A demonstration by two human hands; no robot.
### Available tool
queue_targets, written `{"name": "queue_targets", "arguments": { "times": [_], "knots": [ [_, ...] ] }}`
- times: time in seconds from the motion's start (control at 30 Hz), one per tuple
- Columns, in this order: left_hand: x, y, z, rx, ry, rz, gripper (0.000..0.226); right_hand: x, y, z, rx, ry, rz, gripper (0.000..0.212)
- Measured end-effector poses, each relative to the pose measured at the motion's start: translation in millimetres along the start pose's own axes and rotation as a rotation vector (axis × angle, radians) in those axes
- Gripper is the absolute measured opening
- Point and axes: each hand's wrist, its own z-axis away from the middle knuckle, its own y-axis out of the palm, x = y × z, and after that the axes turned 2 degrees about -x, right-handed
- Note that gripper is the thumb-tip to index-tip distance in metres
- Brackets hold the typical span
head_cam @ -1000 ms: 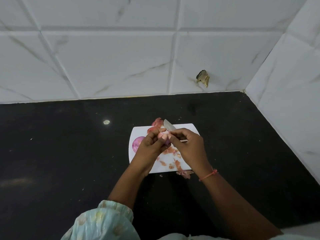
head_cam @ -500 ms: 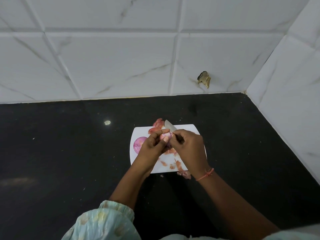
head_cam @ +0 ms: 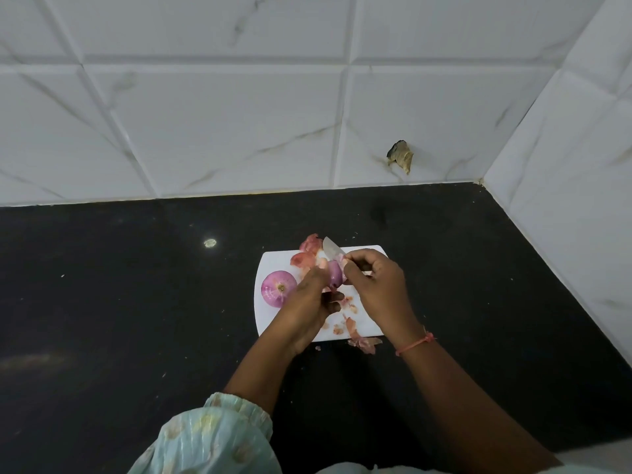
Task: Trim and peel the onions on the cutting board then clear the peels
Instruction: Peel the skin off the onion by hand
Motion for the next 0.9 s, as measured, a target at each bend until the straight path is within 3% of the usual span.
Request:
{"name": "queue_targets", "arguments": {
  "times": [0.37,0.43,0.53,0.57,0.67,0.9],
  "knots": [
    [6,-4,-6,-0.096,0.103,0.016,0.035,0,-2,0,-0.017,0.314,-0.330,0.011],
    [5,-4,-5,-0.100,0.105,0.044,0.035,-2,0,2,-0.003,0.253,-0.231,0.011],
    [2,-4,-2,-0.089,0.109,0.105,0.031,-6,3,9,0.107,0.087,-0.059,0.043],
    [1,-4,-2,-0.085,0.113,0.109,0.030,-6,4,11,0.120,0.060,-0.045,0.046],
    [0,-5,-1,-0.082,0.126,0.106,0.029,-7,2,12,0.079,-0.004,-0.038,0.029],
    [-1,-8,-2,-0.082,0.118,0.122,0.031,-3,2,11,0.002,-0.148,0.124,0.015]
  ]
}}
